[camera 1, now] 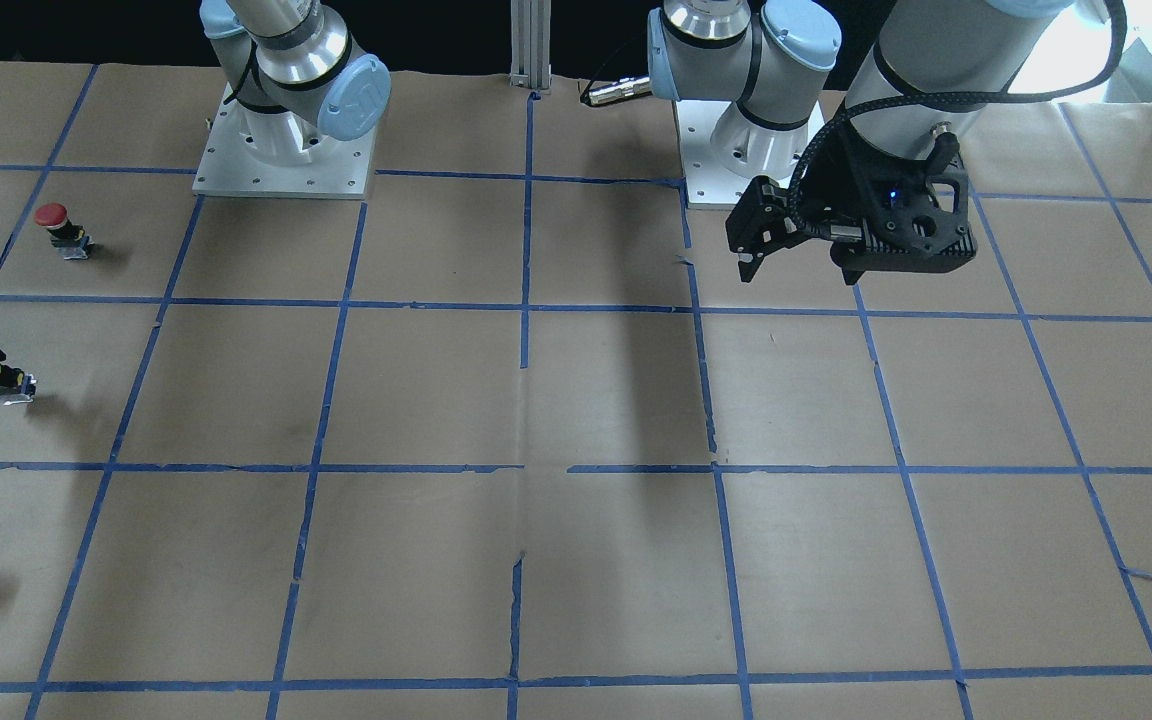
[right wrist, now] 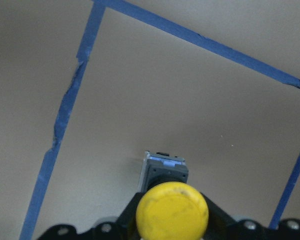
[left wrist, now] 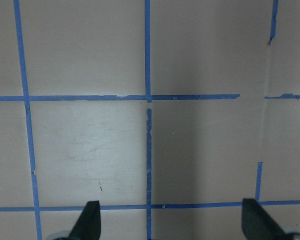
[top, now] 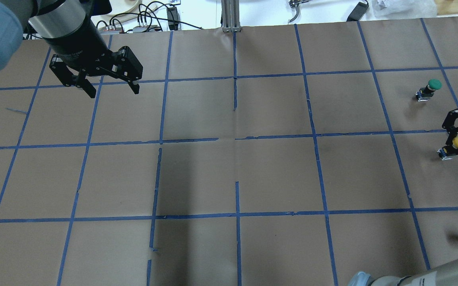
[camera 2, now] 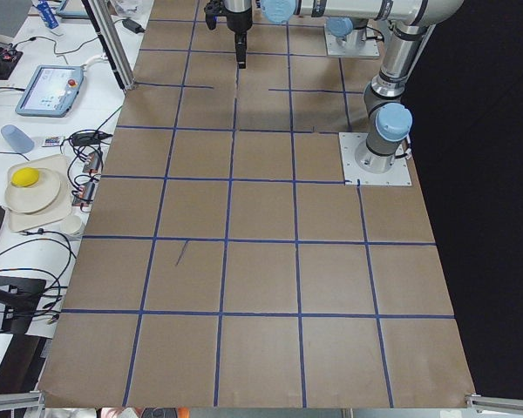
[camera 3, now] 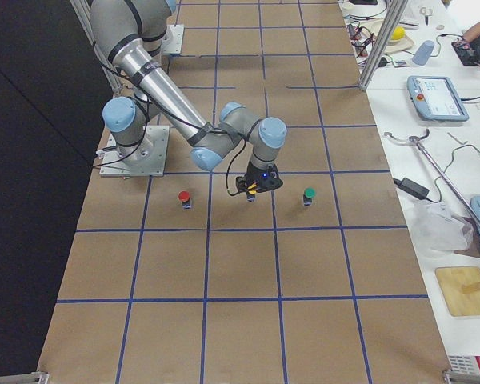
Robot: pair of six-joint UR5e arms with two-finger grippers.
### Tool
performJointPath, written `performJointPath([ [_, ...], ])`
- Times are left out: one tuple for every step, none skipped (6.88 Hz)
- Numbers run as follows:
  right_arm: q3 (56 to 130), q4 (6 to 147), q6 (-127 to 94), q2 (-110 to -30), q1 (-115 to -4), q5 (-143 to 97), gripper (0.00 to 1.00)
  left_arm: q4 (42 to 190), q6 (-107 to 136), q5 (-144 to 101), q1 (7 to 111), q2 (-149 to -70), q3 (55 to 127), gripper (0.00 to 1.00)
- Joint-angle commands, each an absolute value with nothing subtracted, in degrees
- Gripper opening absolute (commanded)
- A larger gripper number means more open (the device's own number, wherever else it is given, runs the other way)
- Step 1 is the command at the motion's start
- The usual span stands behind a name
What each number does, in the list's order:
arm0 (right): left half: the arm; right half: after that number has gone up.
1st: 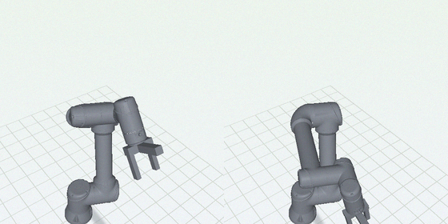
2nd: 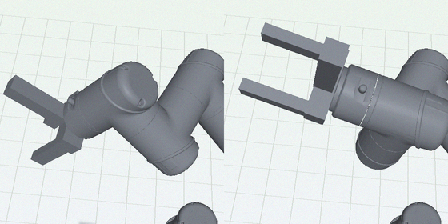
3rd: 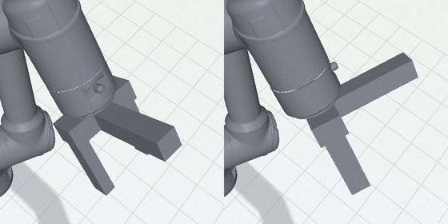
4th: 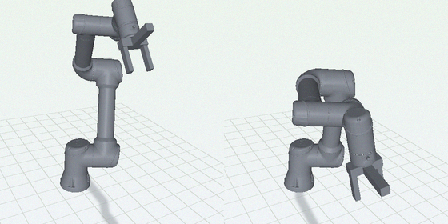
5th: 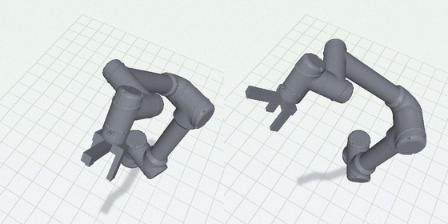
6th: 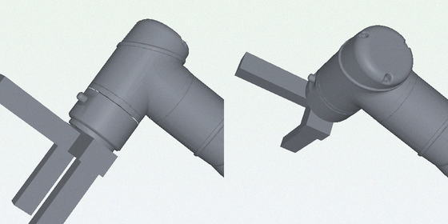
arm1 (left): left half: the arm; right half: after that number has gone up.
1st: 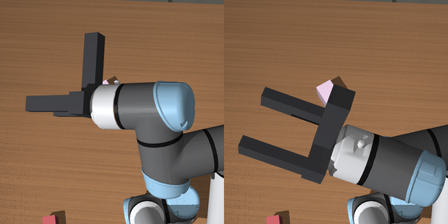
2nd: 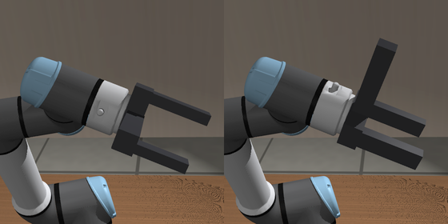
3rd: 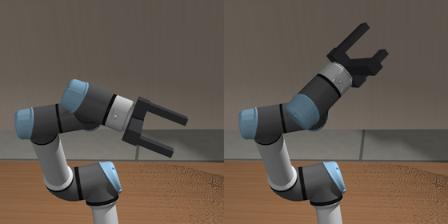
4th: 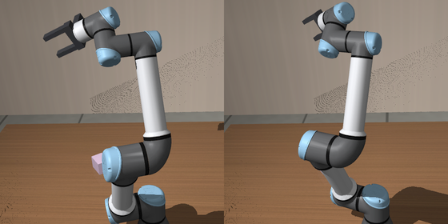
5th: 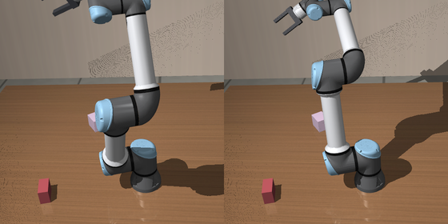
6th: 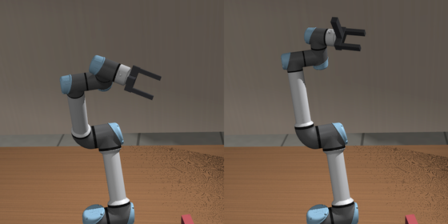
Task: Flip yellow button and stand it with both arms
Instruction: 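Lower the button upright onto the table with the right gripper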
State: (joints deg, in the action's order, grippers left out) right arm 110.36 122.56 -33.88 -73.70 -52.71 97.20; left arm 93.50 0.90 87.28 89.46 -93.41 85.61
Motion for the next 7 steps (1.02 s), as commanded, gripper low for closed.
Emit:
performJointPath([
  [112.32,127.51,-34.19,-73.13,-52.65,101.3,0.77,93.08,1.23,87.1,89.38,-93.17,86.31,1.0],
  [112.24,127.44,-34.1,-73.3,-52.73,105.17,0.99,93.08,1.23,87.19,89.3,-93.08,85.87,1.0],
  [111.89,127.18,-33.93,-73.39,-52.73,105.12,1.0,93.08,1.23,87.01,89.04,-92.99,85.52,1.0],
  [111.54,126.92,-33.93,-73.82,-52.91,104.94,1.0,93.08,1.23,86.92,88.95,-93.42,84.91,1.0],
  [109.71,126.22,-33.75,-74.7,-53.26,104.94,1.0,93.16,1.14,87.71,88.95,-93.78,84.55,1.0],
  [106.64,121.86,-31.23,-76.19,-53.35,104.59,1.0,93.43,0.71,87.71,89.73,-93.61,84.29,1.0],
  [102.26,115.99,-28.68,-78.38,-54.39,102.33,1.0,94.3,0.18,87.63,90.43,-93.17,84.03,0.99],
])
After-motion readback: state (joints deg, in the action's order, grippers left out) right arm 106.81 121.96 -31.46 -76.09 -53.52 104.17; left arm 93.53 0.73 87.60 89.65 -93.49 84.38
